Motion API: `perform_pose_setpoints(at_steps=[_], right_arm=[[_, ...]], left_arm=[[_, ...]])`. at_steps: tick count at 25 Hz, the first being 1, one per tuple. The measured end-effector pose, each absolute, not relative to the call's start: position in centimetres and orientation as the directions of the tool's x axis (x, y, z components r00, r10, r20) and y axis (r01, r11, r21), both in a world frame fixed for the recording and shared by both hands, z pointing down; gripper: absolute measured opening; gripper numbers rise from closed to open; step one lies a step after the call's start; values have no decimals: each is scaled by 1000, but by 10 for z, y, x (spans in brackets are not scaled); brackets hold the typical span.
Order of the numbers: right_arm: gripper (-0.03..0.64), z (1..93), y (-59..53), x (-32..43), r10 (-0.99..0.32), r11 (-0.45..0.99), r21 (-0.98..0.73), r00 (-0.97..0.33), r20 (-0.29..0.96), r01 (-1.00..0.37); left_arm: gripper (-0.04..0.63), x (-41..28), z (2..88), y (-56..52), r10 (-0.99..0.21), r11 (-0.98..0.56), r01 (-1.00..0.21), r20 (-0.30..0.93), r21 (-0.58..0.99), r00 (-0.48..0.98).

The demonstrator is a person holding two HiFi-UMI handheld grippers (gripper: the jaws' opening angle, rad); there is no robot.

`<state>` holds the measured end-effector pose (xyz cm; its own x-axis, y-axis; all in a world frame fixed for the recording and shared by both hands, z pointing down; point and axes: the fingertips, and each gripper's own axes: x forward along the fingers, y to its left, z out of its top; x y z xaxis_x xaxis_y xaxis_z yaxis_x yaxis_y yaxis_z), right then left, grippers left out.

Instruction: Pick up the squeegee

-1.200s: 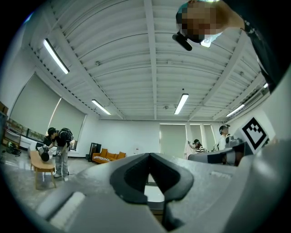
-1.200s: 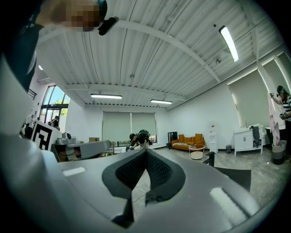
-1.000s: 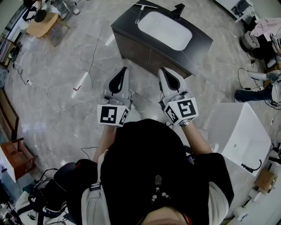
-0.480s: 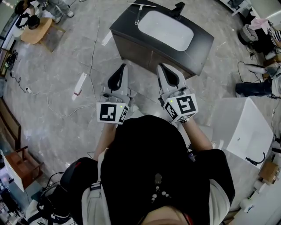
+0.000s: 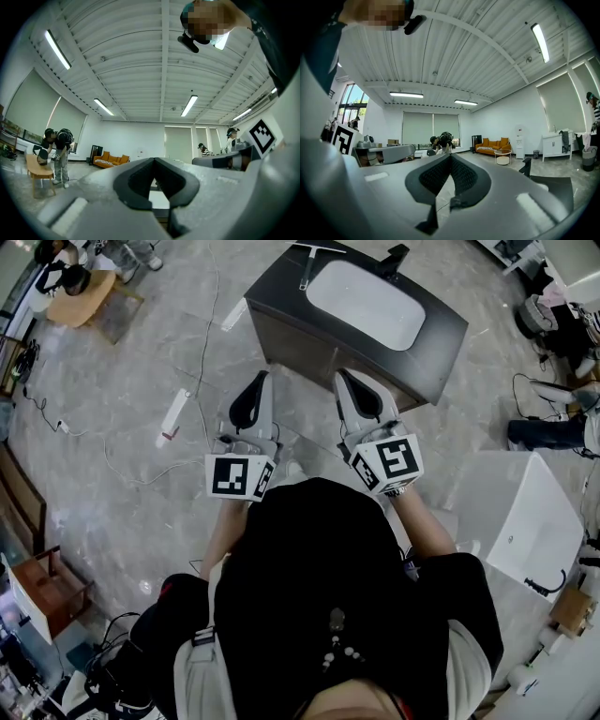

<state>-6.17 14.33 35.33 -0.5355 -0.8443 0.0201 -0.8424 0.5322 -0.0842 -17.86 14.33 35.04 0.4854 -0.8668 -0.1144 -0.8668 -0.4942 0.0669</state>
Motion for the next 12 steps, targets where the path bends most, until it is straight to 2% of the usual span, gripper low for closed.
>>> perform_pose_setpoints(at_steps=[12], right_arm=[[2,355,114,-63,-851,521,-92,-525,14,-848]], left_arm=[[2,-182,353,115,-861,-505,-862,-107,54,497]])
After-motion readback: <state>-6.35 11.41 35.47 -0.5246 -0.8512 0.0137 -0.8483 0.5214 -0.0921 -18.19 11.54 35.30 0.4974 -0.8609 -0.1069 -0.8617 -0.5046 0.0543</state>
